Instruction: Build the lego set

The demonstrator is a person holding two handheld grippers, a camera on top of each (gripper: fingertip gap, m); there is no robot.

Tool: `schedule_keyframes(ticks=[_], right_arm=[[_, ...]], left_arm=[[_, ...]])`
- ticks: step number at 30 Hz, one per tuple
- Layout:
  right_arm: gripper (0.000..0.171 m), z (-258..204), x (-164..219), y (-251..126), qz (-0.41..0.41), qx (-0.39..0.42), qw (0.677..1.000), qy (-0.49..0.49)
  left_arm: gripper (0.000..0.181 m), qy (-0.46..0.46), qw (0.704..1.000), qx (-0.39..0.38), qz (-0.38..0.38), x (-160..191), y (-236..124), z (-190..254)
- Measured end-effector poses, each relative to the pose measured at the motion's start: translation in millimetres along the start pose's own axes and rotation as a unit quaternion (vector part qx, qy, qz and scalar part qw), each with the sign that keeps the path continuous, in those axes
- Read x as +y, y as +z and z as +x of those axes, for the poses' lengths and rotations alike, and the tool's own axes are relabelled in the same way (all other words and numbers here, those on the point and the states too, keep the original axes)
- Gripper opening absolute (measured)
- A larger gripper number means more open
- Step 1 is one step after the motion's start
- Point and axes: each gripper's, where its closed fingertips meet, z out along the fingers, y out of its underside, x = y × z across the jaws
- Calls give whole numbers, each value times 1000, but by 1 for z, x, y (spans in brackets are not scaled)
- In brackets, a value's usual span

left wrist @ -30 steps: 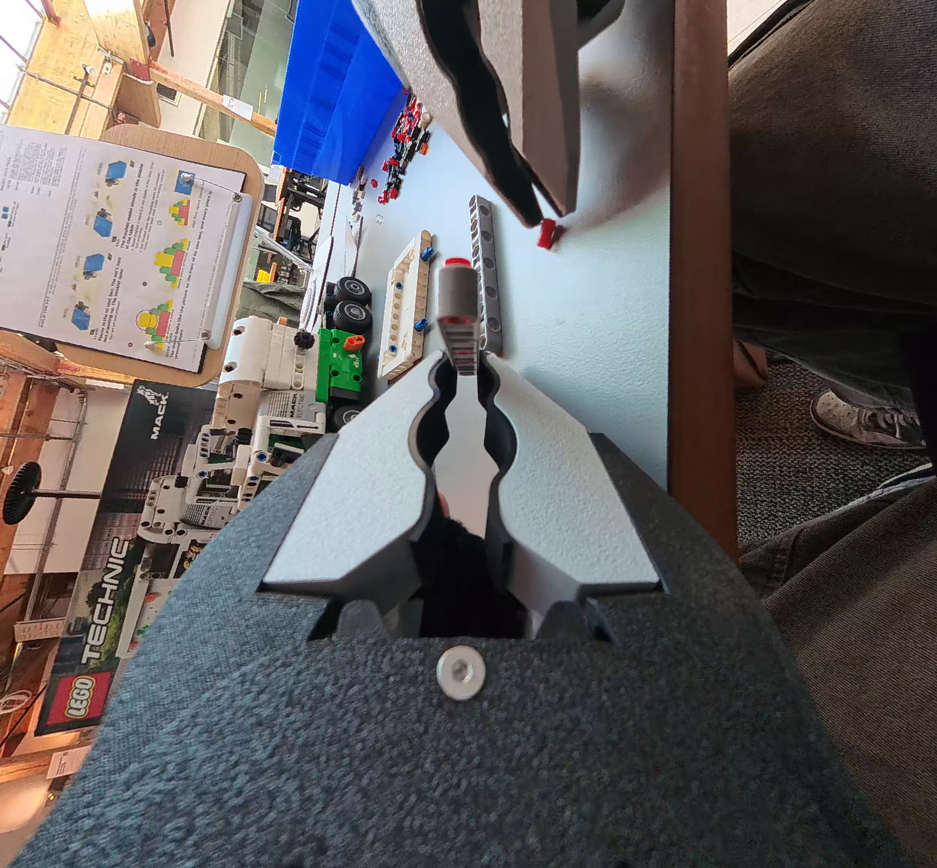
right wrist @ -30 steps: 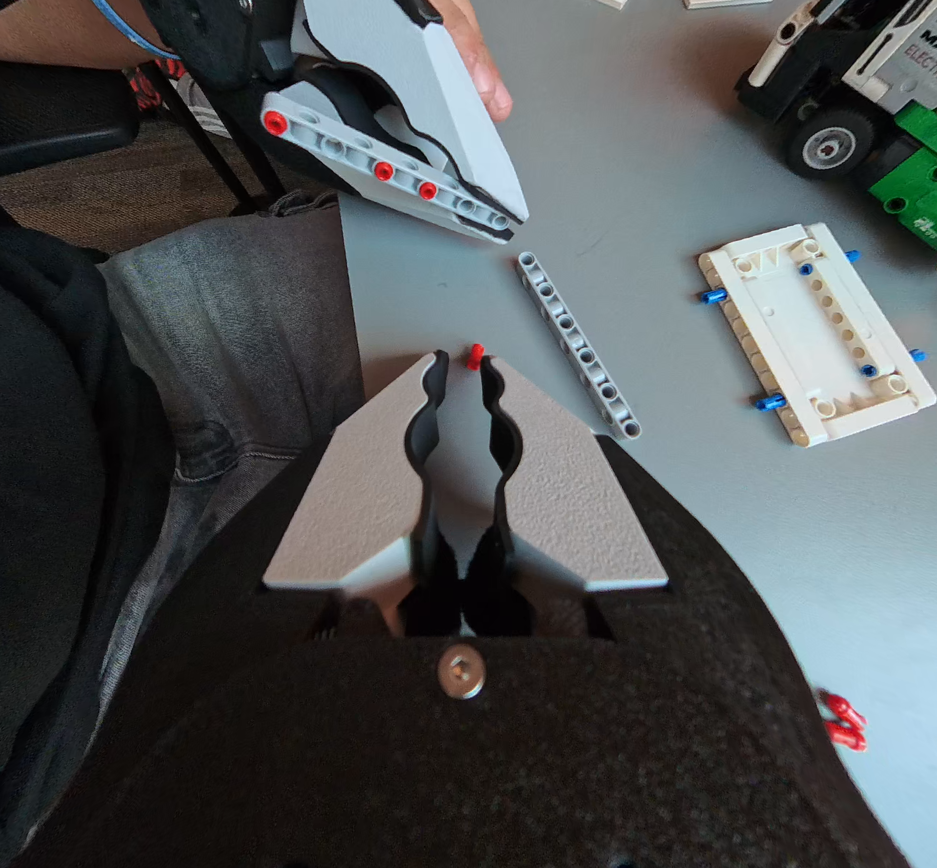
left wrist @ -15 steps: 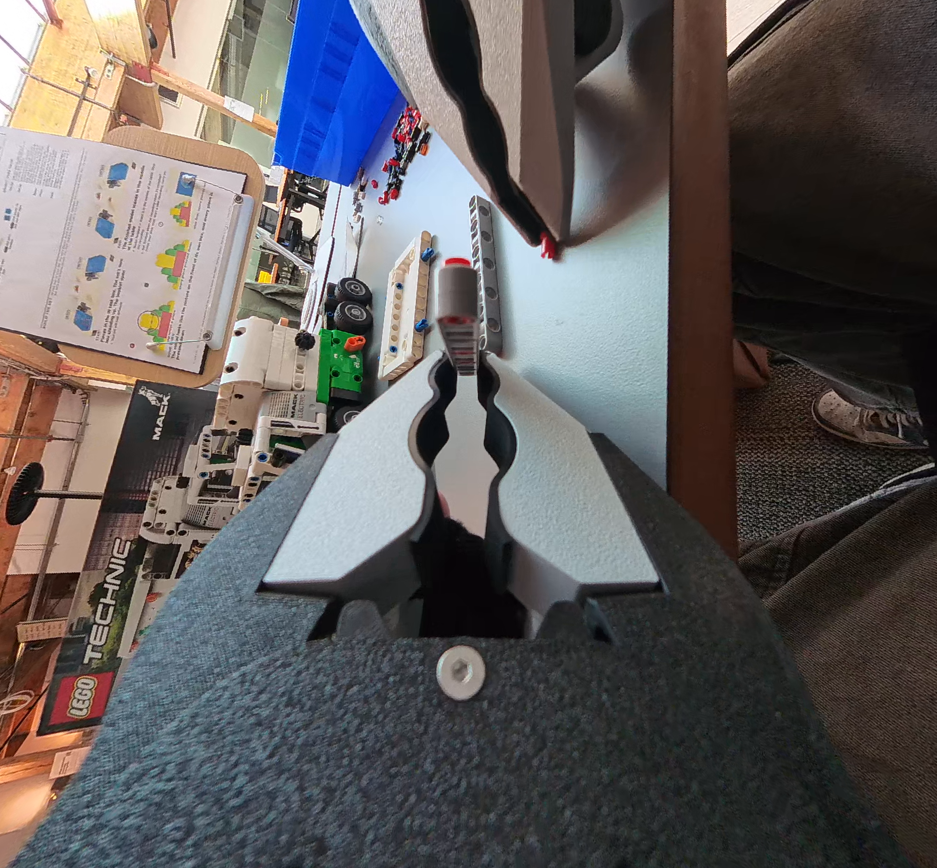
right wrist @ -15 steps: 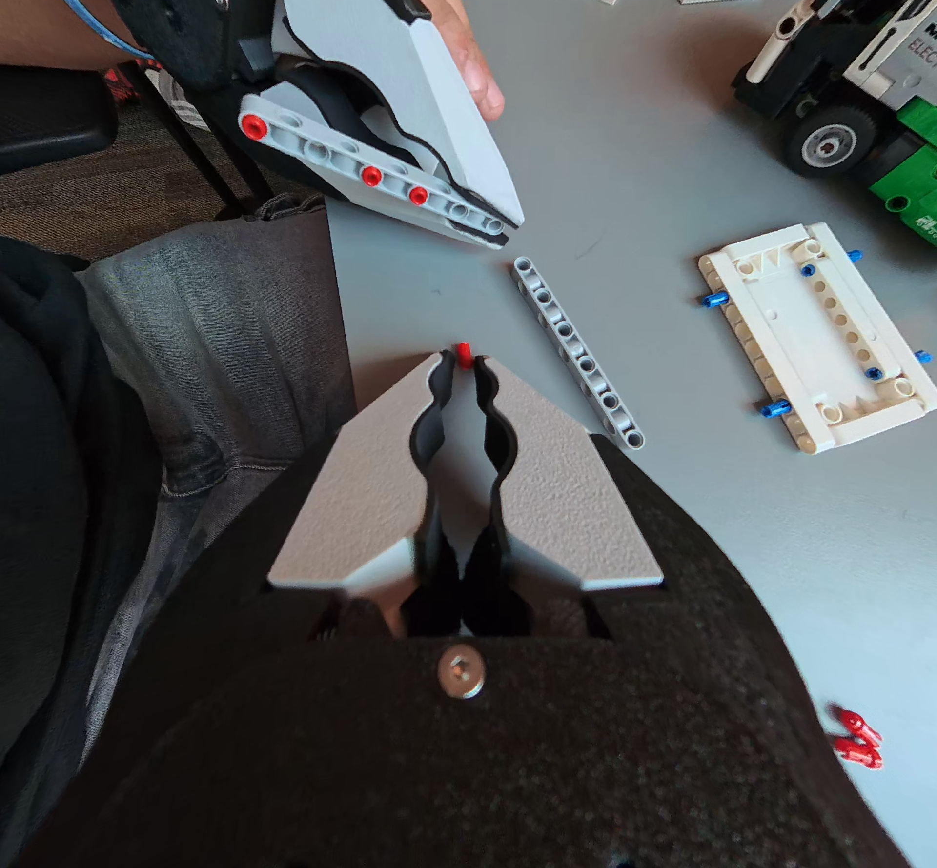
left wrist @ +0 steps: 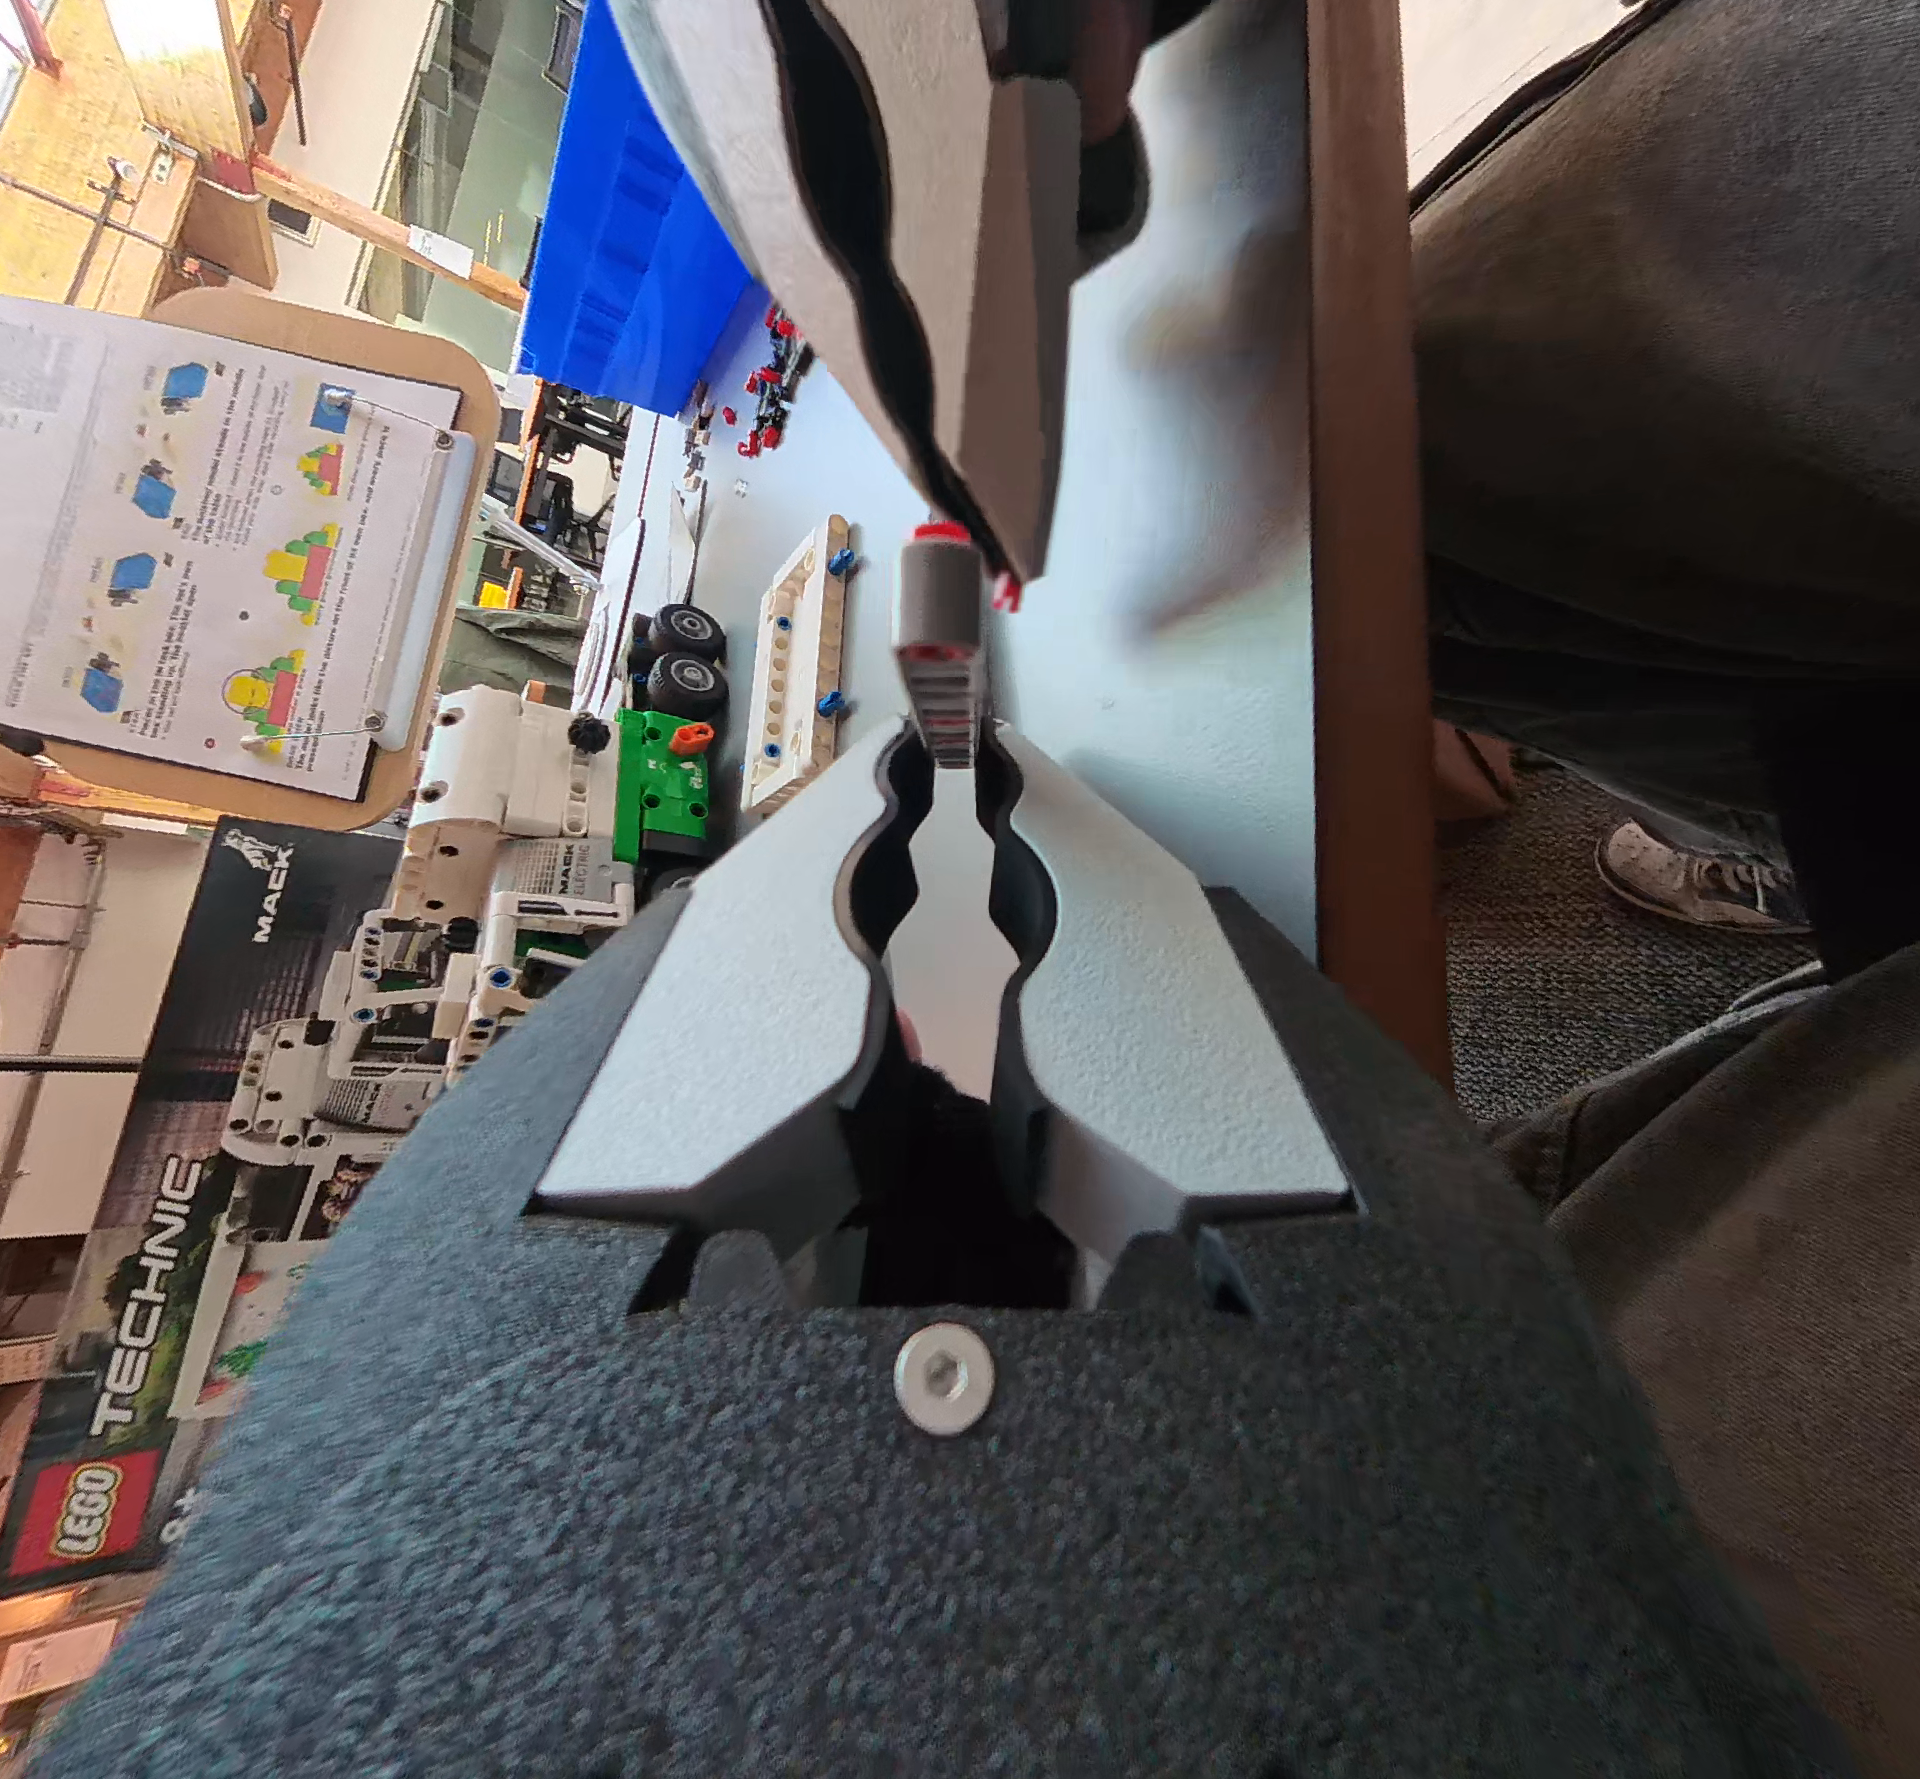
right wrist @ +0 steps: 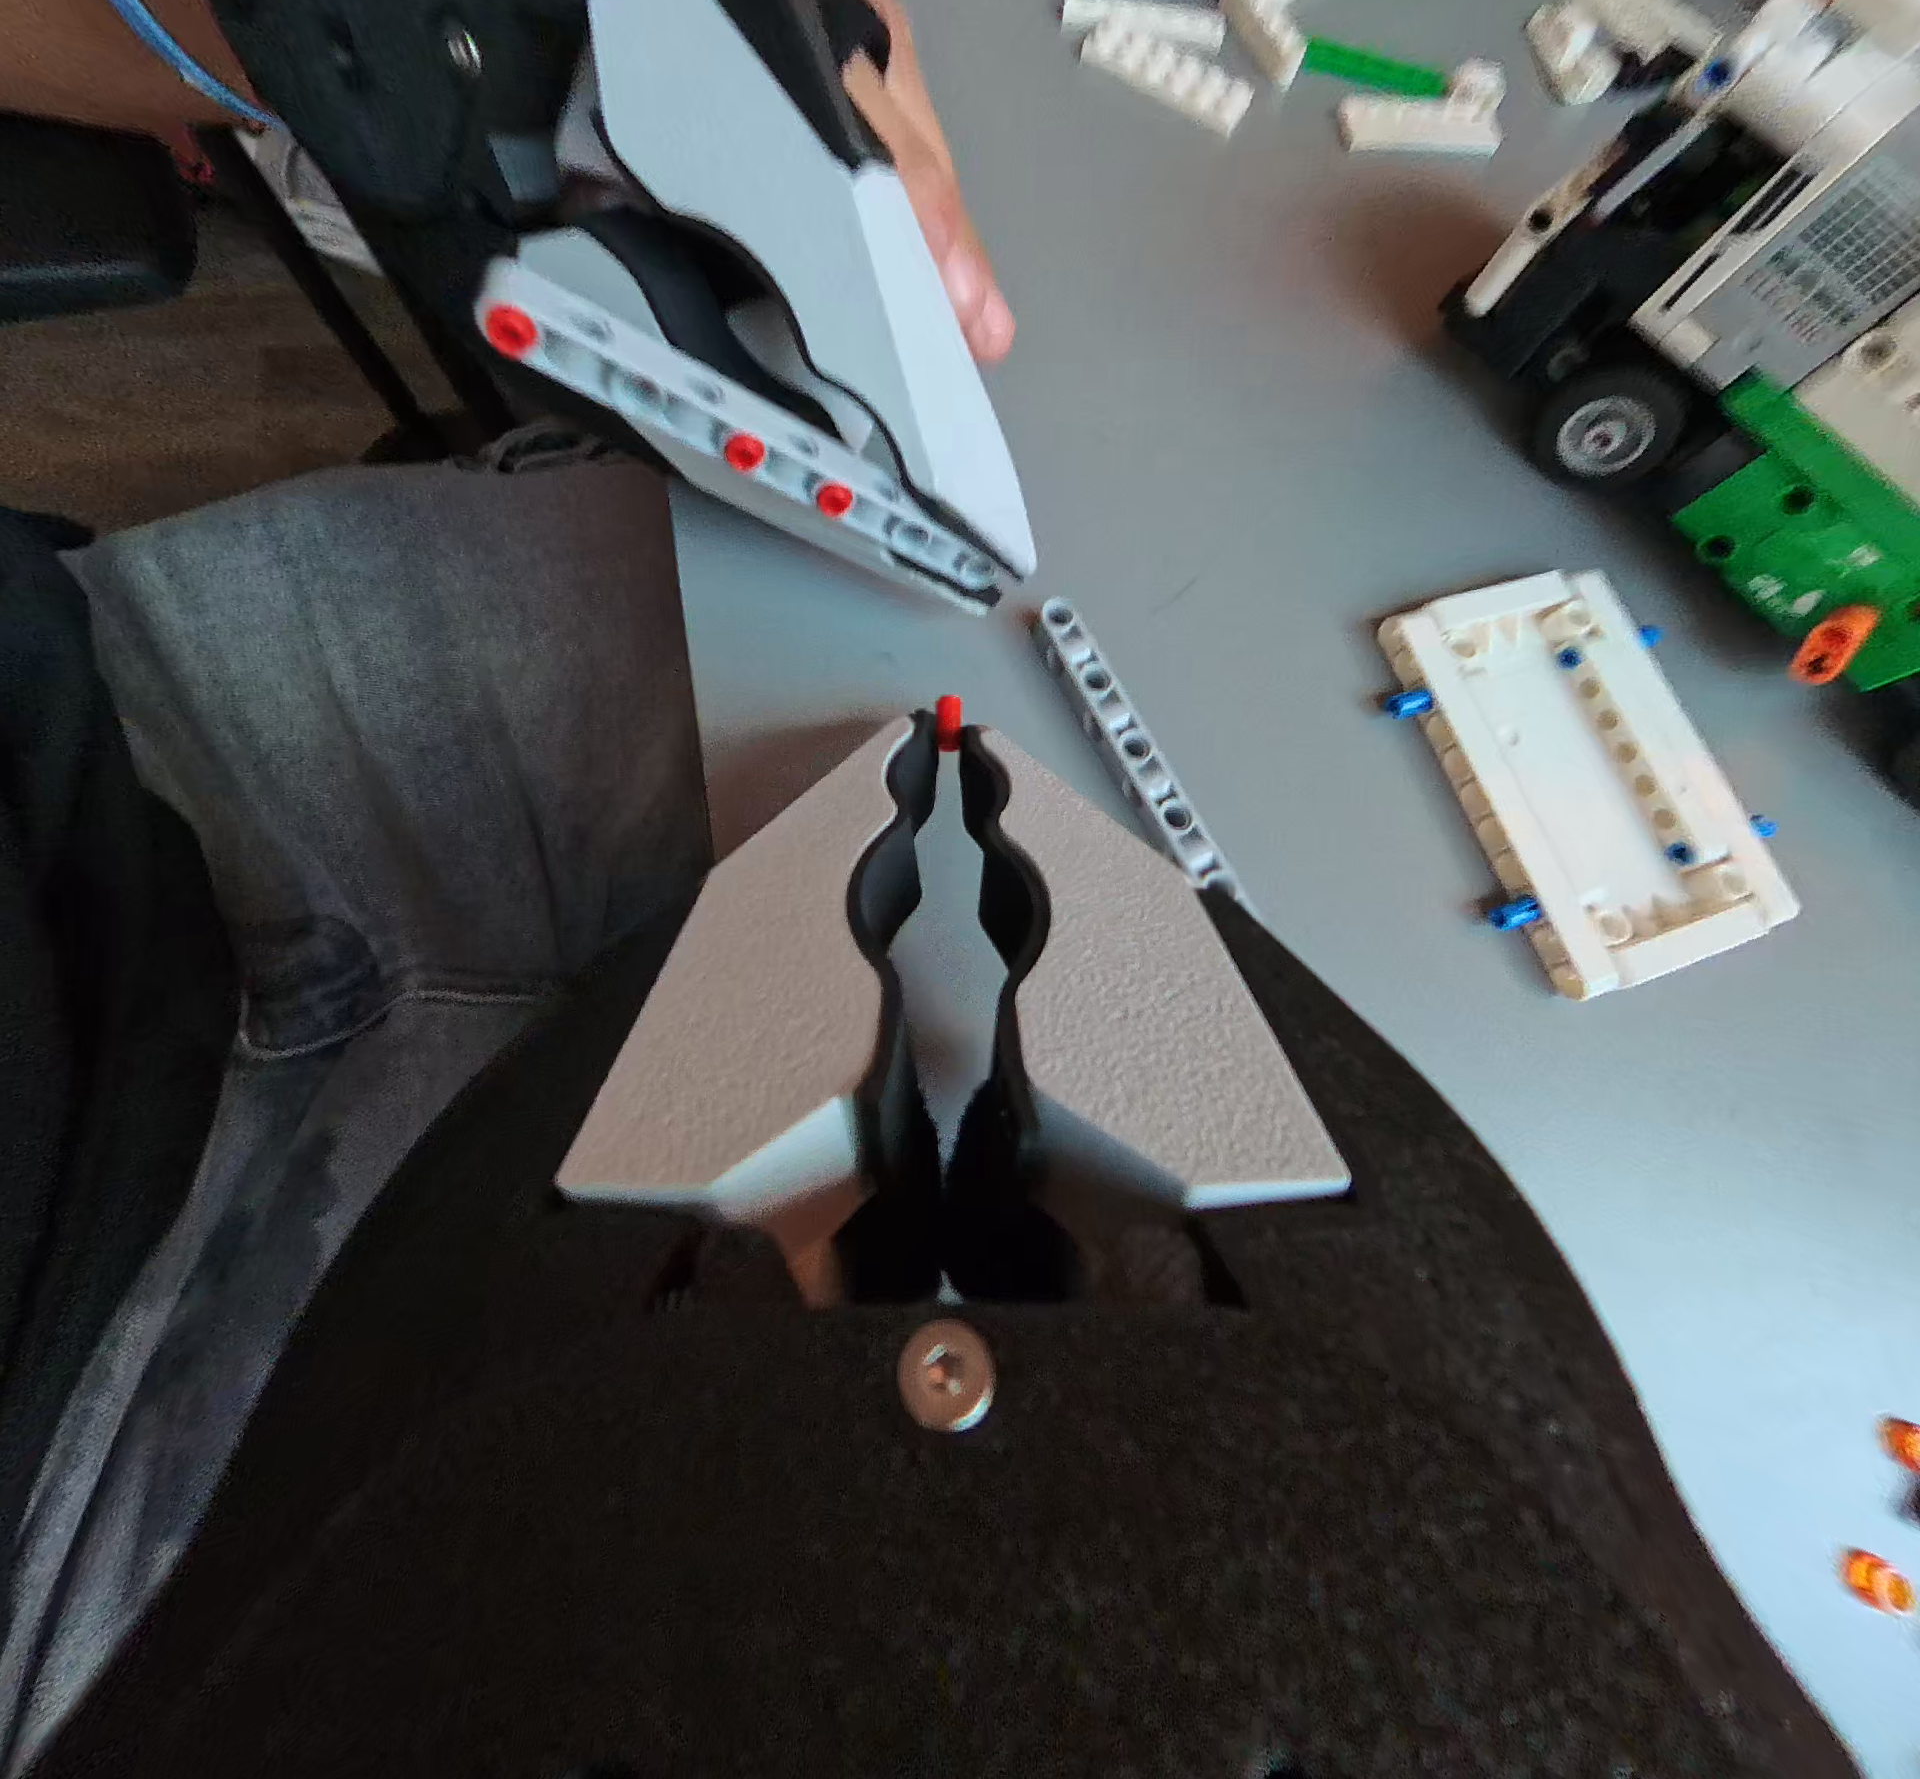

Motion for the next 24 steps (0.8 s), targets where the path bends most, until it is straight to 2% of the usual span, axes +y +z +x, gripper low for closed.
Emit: schedule_keyframes(ticks=[1, 3, 9, 16, 24], right_arm=[[3, 2, -6, -3, 8, 19, 1000, -19], [3, 9, -12, -7, -4, 76, 993, -94], [3, 8, -17, 4, 3, 120, 973, -199], [4, 9, -19, 11, -9, 158, 953, -259], [3, 11, -21, 10, -18, 181, 942, -281]], left_arm=[[6, -3, 1000, 2, 0, 0, 0, 0], [6, -12, 1000, 4, 5, -2, 0, -1], [6, -22, 1000, 10, 5, -2, 0, -1], [7, -17, 1000, 14, -2, -1, 2, 1], [7, -15, 1000, 12, -5, -1, 2, 1]])
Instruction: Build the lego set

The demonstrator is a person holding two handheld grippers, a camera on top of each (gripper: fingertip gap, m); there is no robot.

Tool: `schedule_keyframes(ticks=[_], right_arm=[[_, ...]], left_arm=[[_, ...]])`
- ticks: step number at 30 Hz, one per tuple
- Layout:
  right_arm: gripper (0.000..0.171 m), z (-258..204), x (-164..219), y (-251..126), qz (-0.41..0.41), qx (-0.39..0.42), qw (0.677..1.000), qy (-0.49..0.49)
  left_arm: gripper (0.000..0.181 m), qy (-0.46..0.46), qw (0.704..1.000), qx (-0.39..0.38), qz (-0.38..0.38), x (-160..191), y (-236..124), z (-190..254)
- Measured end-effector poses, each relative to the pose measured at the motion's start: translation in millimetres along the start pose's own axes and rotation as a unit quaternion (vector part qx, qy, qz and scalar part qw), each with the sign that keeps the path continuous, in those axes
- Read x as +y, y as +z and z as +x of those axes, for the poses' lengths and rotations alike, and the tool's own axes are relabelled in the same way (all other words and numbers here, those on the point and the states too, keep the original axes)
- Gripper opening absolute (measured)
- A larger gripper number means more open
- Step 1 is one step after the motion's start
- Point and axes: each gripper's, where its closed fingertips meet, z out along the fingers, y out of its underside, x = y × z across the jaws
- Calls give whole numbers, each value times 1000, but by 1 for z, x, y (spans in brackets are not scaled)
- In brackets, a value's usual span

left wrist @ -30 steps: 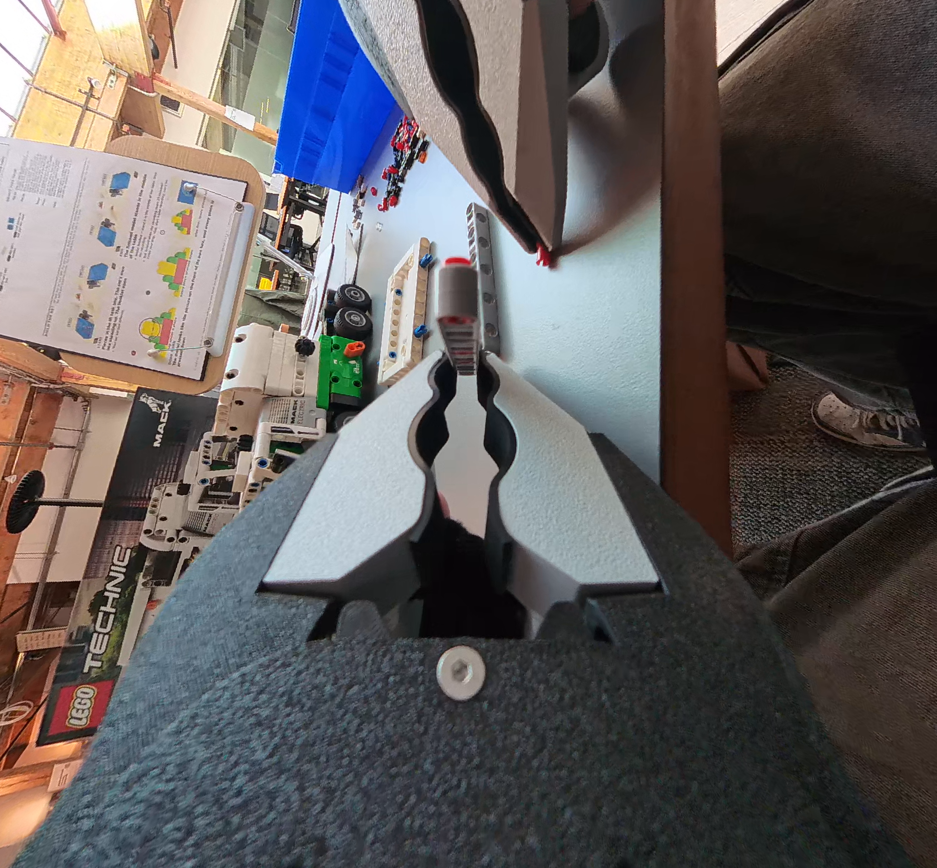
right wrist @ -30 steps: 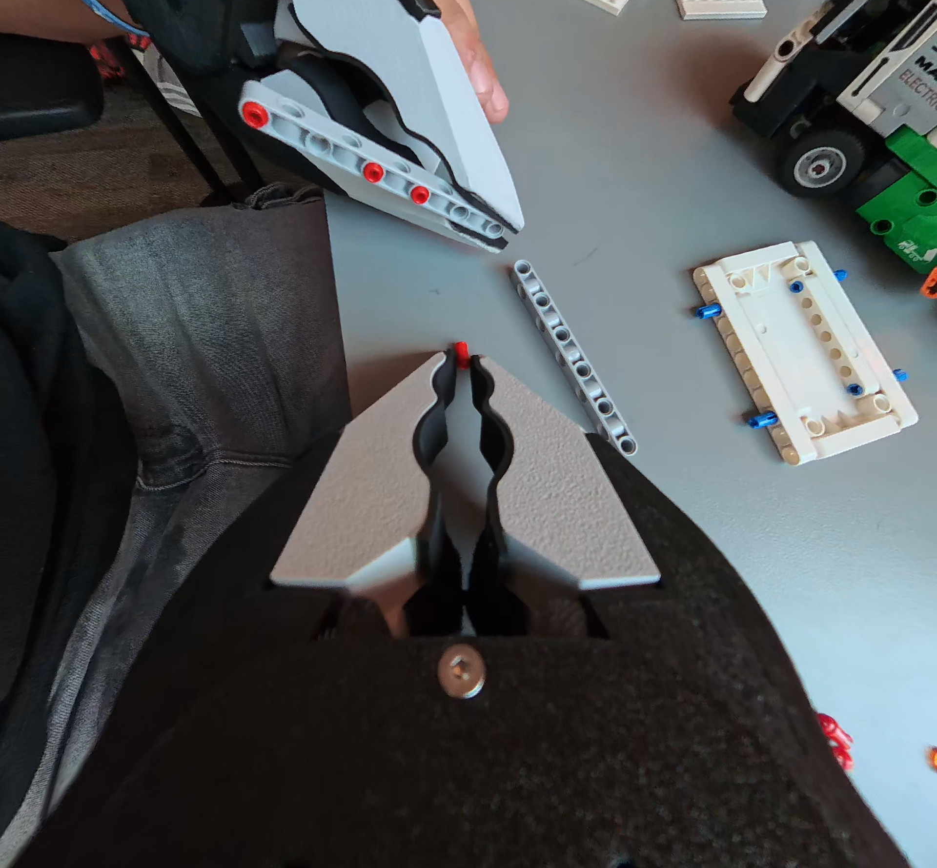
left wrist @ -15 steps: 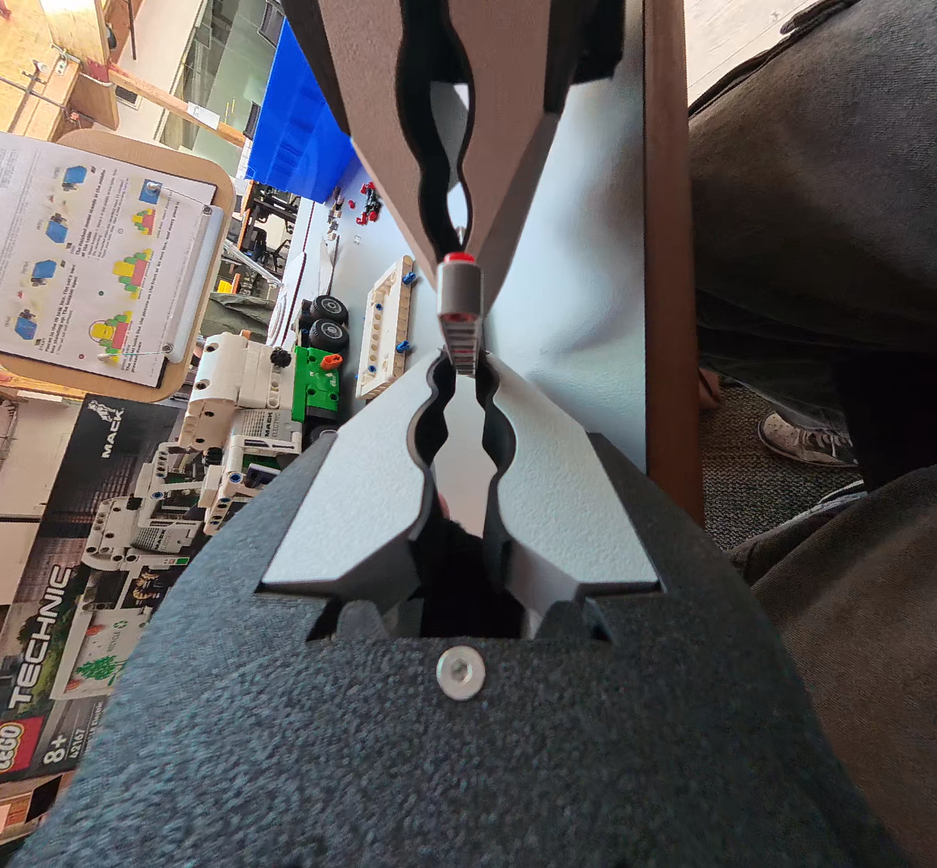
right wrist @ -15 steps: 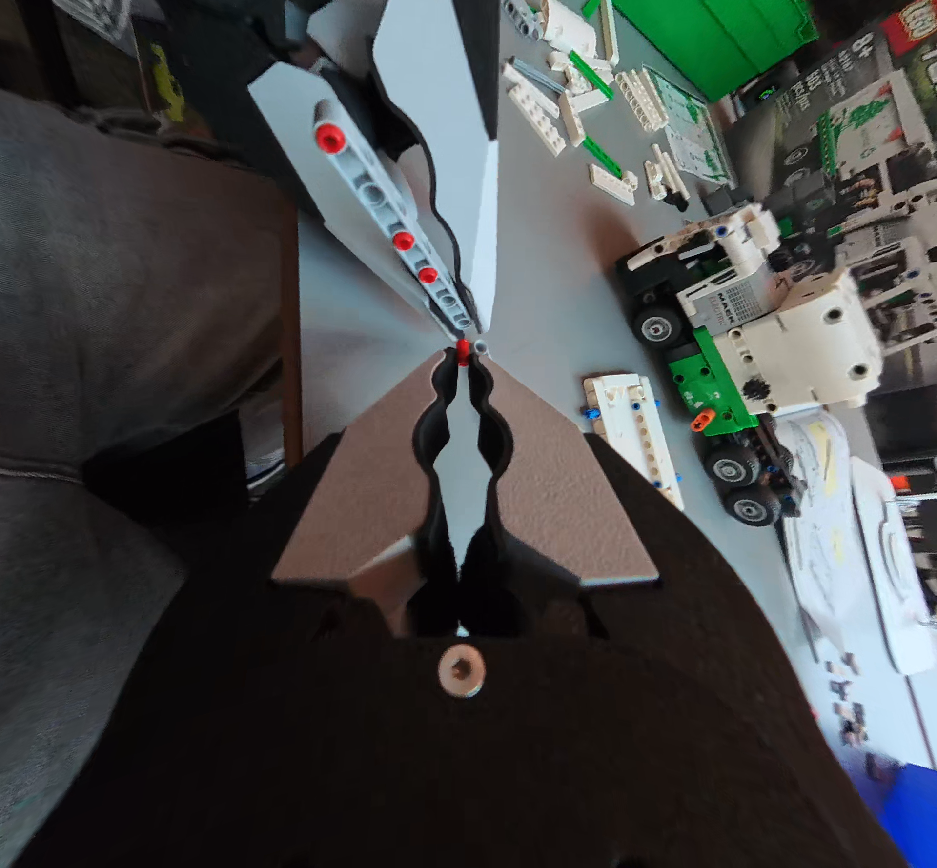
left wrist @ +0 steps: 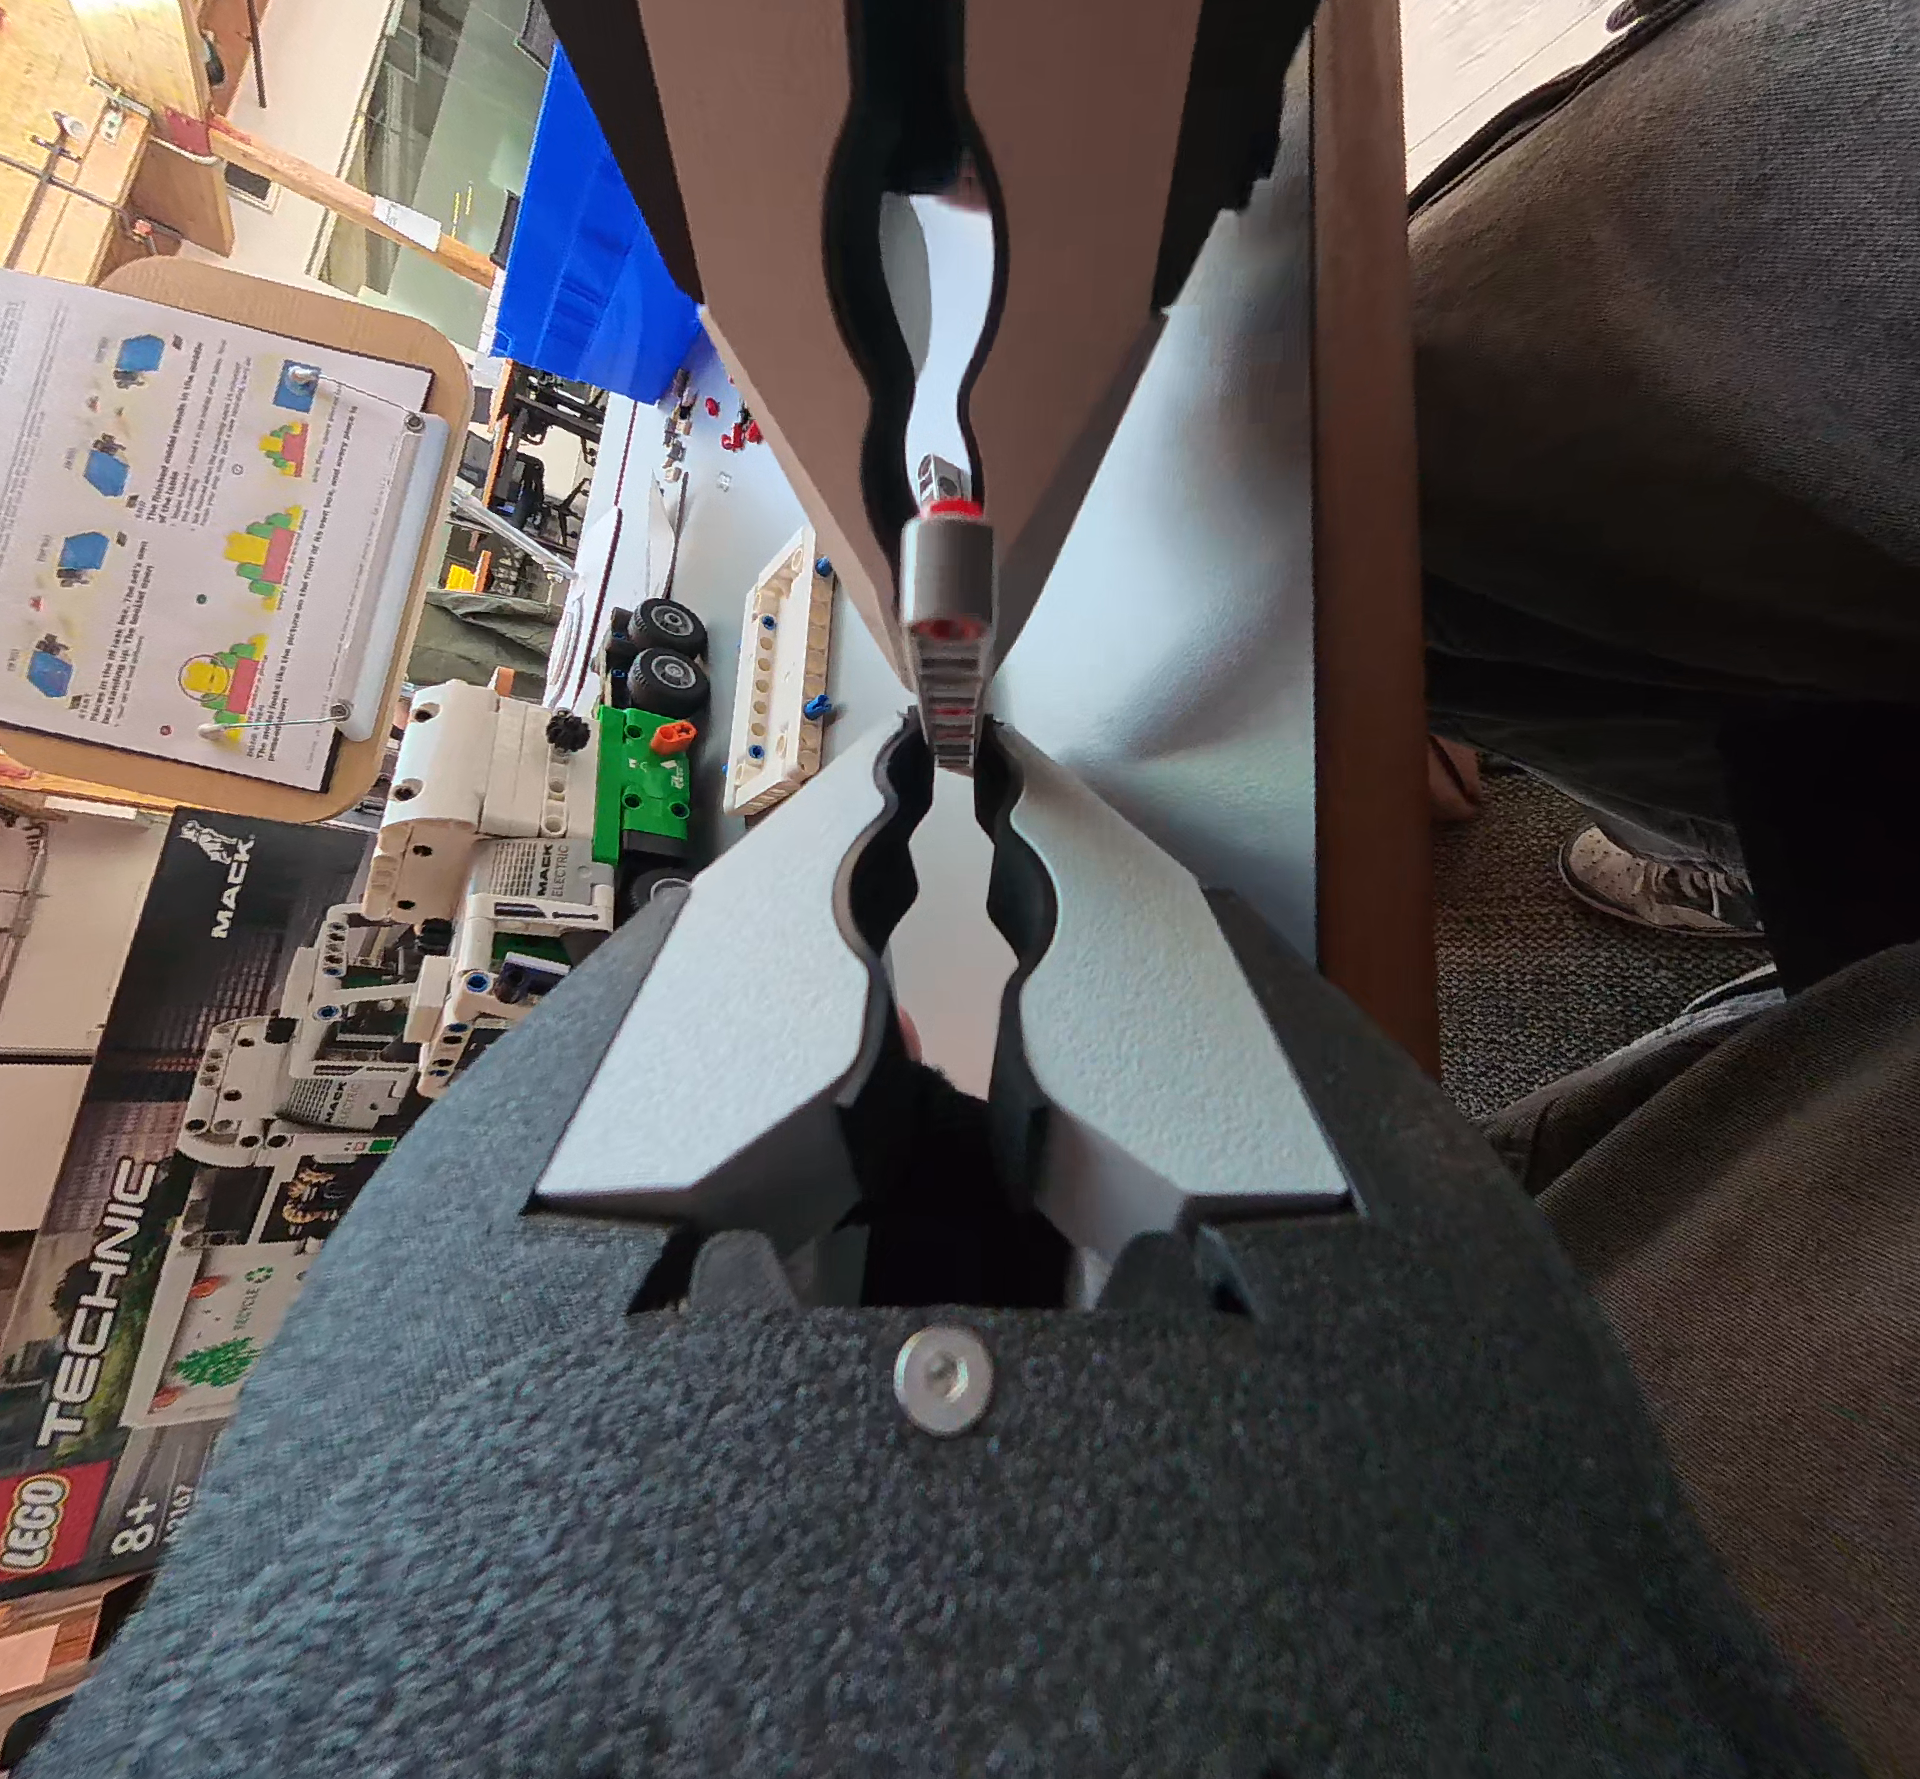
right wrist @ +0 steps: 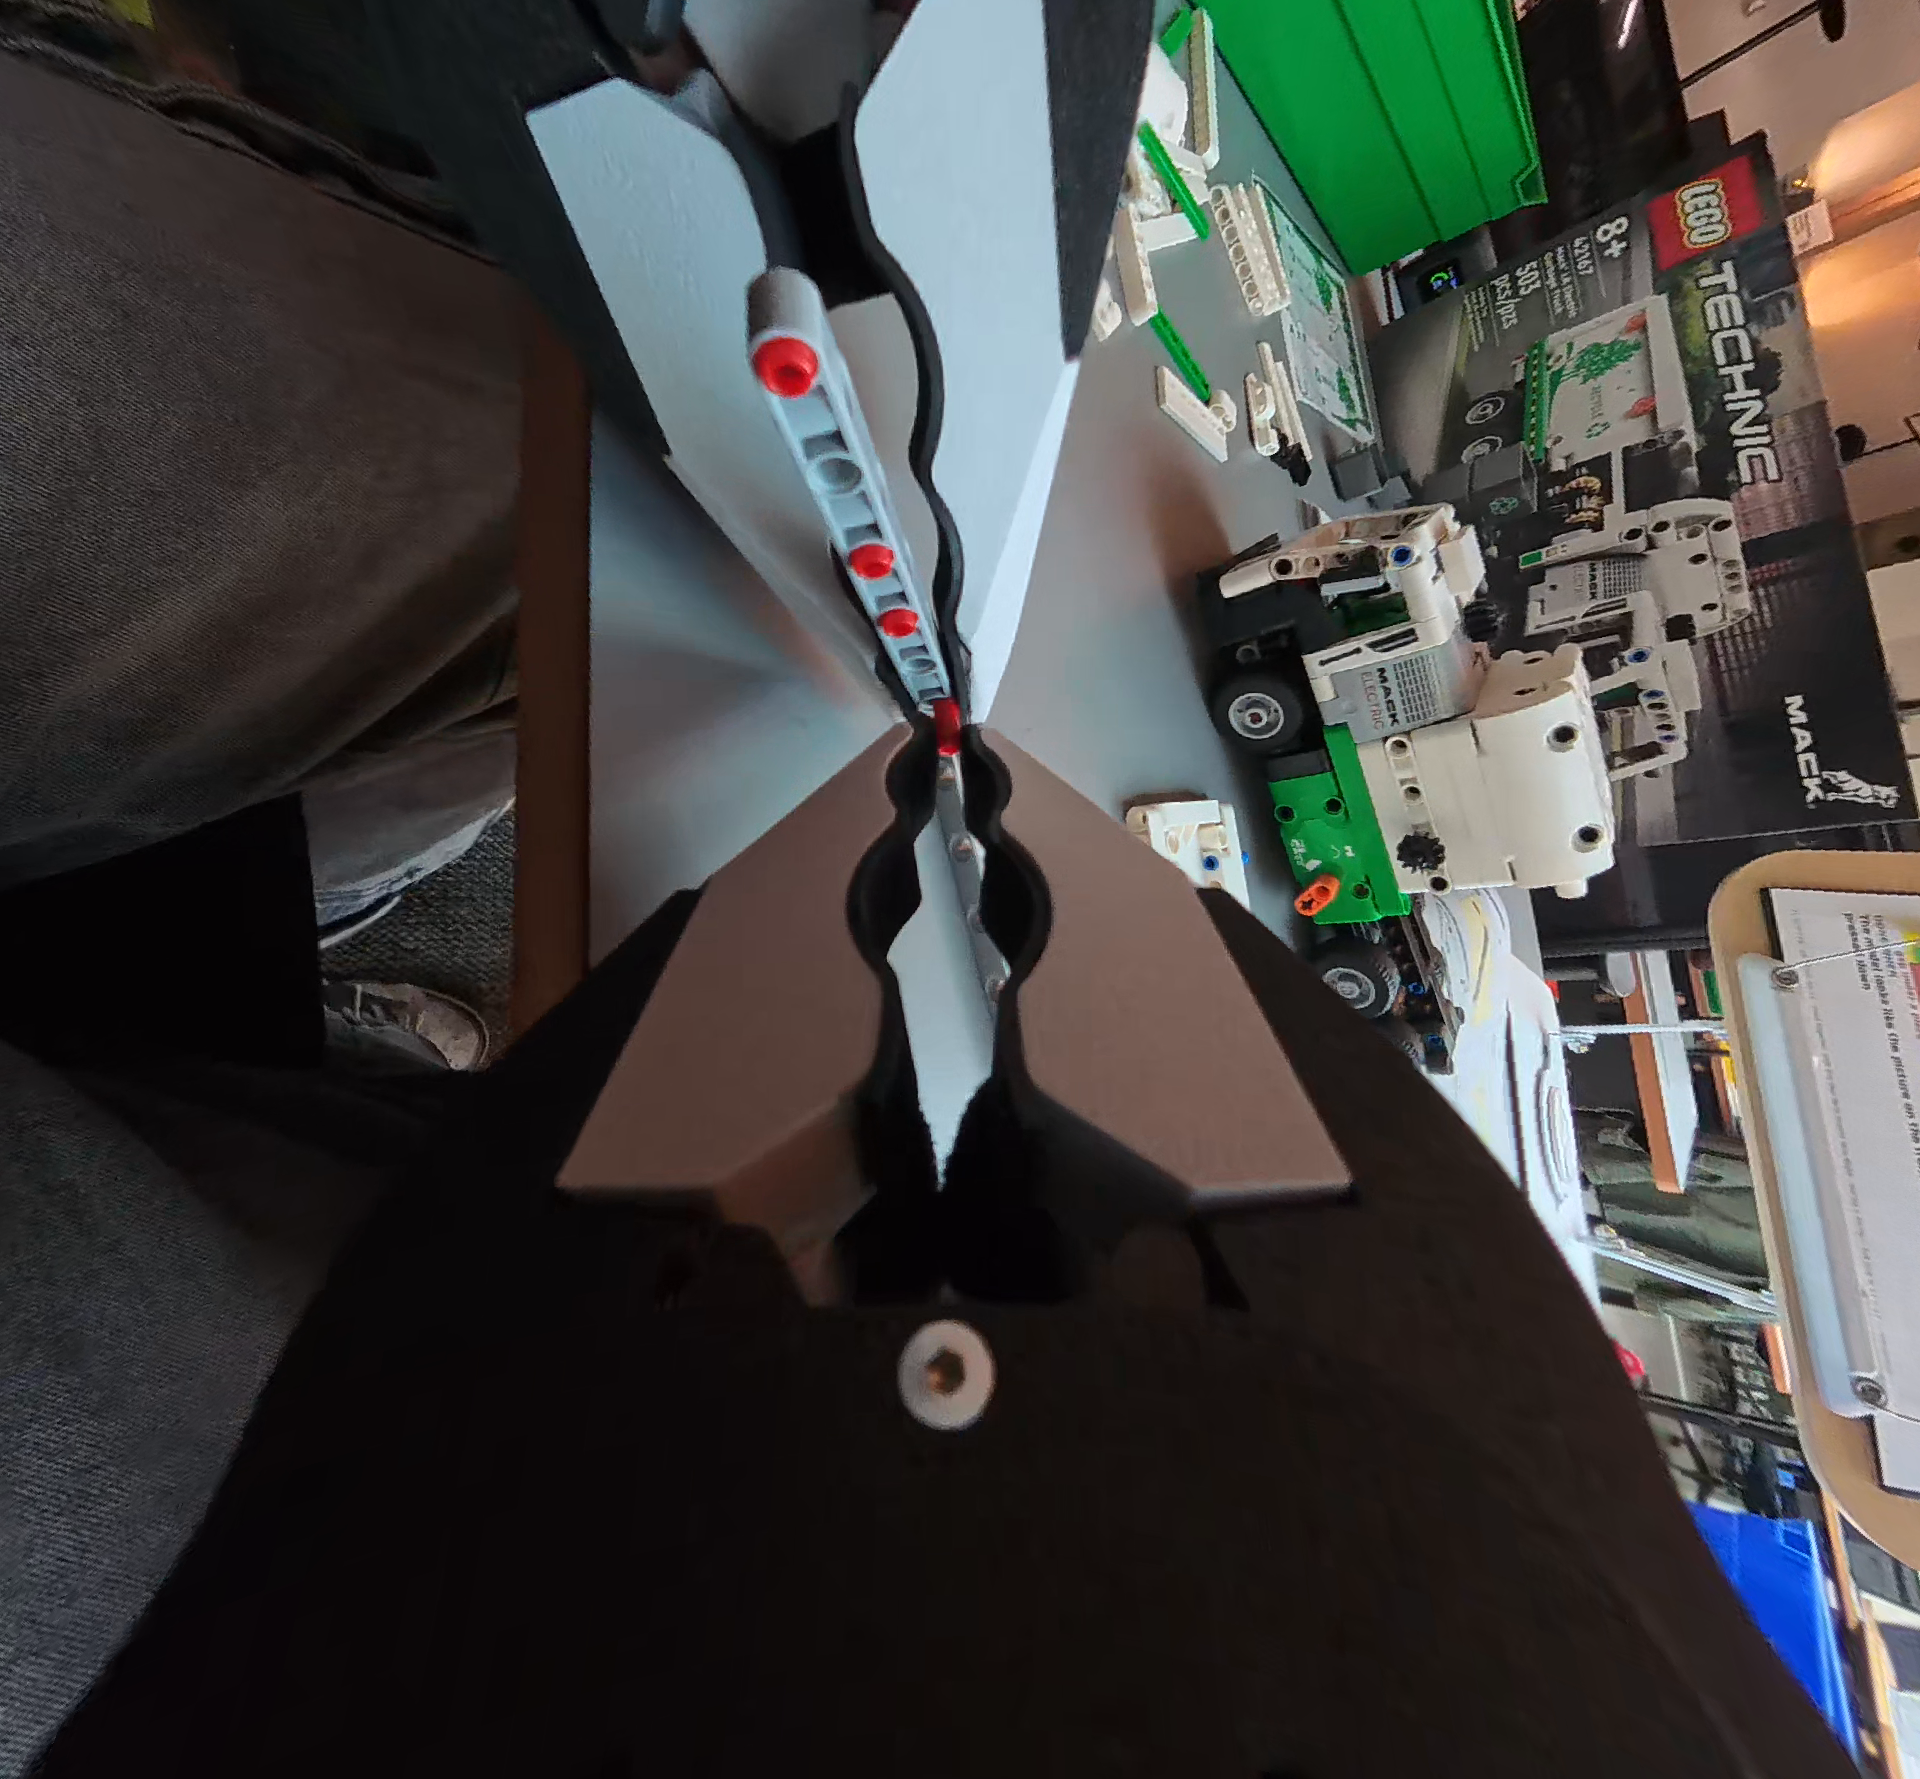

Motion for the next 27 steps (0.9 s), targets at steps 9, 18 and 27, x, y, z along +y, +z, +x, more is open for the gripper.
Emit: schedule_keyframes(ticks=[9, 18, 27], right_arm=[[4, -3, 0, 0, 4, -2, 1000, -23], [4, -1, -4, 0, 17, 11, 999, -26], [4, 2, -6, -4, 67, -16, 997, 46]], left_arm=[[6, -5, 1000, 6, 2, 0, 0, 1], [7, -12, 1000, 9, -1, 0, 0, 0], [7, -31, 999, 7, 15, -6, -1, -3]])
